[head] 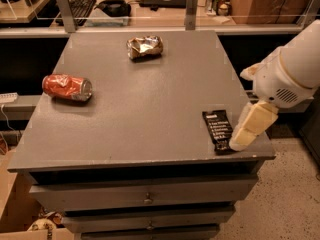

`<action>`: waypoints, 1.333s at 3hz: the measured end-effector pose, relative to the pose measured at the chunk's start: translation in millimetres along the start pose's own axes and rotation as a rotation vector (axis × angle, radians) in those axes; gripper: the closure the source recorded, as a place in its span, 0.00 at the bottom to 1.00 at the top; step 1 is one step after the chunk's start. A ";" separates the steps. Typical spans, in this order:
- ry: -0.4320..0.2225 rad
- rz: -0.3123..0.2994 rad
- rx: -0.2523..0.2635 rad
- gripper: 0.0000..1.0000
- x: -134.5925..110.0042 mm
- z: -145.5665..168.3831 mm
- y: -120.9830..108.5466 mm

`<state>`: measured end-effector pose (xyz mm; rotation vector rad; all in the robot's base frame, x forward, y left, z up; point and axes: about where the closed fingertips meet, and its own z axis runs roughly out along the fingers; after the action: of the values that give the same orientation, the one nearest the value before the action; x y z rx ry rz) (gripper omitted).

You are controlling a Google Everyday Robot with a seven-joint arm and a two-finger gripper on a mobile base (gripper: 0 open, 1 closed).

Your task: Move rxbar chocolate near orange can

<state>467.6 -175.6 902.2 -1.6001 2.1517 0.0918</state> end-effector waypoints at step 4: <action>-0.049 0.073 -0.020 0.18 17.7 79.9 -4.2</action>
Offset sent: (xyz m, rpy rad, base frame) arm 0.0424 -0.0059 -0.0720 0.0271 -0.0269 -0.0392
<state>492.9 -167.4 824.6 -1.5154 2.1782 0.1741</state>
